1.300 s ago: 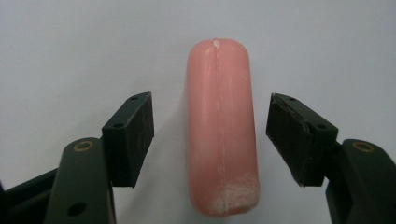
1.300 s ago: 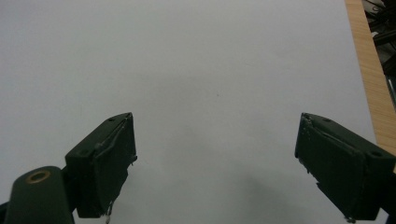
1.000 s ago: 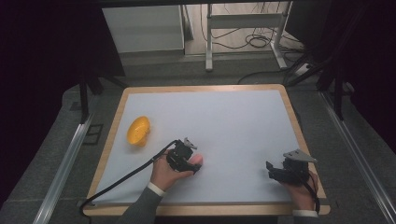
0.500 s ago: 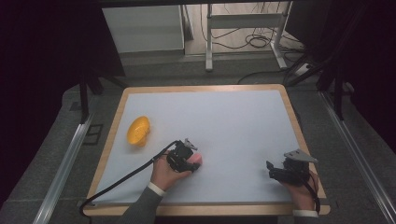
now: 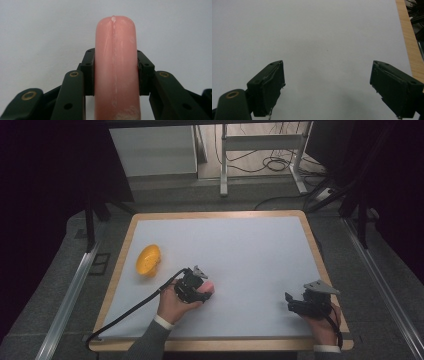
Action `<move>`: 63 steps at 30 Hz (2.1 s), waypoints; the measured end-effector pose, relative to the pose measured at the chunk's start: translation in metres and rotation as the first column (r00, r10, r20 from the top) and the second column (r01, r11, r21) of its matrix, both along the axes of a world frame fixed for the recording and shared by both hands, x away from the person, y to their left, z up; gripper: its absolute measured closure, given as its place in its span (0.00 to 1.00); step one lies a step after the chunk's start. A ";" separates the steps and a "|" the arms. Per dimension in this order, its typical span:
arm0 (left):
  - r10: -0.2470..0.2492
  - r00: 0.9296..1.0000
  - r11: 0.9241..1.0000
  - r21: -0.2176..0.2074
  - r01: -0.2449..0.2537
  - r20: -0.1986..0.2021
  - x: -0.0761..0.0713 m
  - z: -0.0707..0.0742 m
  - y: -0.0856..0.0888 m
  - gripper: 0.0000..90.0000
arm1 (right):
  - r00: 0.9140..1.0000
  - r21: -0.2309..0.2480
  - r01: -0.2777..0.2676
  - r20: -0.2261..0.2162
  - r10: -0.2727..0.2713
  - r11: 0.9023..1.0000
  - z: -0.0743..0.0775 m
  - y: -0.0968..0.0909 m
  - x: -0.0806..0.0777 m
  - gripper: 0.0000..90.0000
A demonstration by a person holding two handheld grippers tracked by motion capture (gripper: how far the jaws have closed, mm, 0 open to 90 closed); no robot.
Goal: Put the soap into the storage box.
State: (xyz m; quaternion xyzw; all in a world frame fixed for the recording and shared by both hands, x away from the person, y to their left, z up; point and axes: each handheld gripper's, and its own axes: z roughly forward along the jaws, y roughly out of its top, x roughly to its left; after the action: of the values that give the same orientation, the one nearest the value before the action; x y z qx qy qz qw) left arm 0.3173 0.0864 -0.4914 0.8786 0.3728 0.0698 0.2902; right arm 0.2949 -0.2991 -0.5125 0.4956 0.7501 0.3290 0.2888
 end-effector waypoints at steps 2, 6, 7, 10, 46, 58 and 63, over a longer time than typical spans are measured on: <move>0.002 1.000 1.000 -0.003 -0.002 0.005 -0.001 0.001 0.001 0.67 | 1.000 -0.001 -0.001 0.000 0.001 1.000 0.000 0.000 0.000 0.14; 0.005 1.000 1.000 -0.001 -0.005 0.005 -0.001 0.003 0.003 0.67 | 1.000 -0.001 -0.003 0.001 0.003 1.000 0.000 0.000 0.000 0.13; 0.004 1.000 1.000 0.002 -0.004 0.002 -0.001 0.004 0.003 0.67 | 1.000 -0.001 -0.004 0.000 0.004 1.000 0.000 0.000 0.000 0.13; 0.011 1.000 1.000 0.002 -0.011 0.005 0.000 0.004 0.007 0.67 | 1.000 0.001 -0.004 0.000 0.004 1.000 0.000 0.001 0.000 0.14; 0.107 0.993 0.994 -0.041 -0.105 0.053 0.010 0.020 0.046 0.67 | 1.000 -0.007 -0.001 -0.006 0.001 1.000 -0.002 0.002 0.000 0.14; 0.136 0.988 0.990 -0.049 -0.133 0.066 0.014 0.025 0.058 0.67 | 1.000 -0.006 0.001 0.001 -0.001 1.000 -0.001 0.001 0.000 0.14; 0.152 0.986 0.987 -0.056 -0.148 0.070 0.015 0.027 0.063 0.67 | 1.000 -0.006 0.003 -0.001 -0.003 1.000 -0.001 0.001 0.000 0.14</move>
State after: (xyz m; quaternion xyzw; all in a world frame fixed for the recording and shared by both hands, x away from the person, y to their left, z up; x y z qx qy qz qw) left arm 0.3326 0.1493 -0.4647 0.8372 0.4284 0.1147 0.3200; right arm 0.2950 -0.2982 -0.5139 0.4962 0.7504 0.3262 0.2903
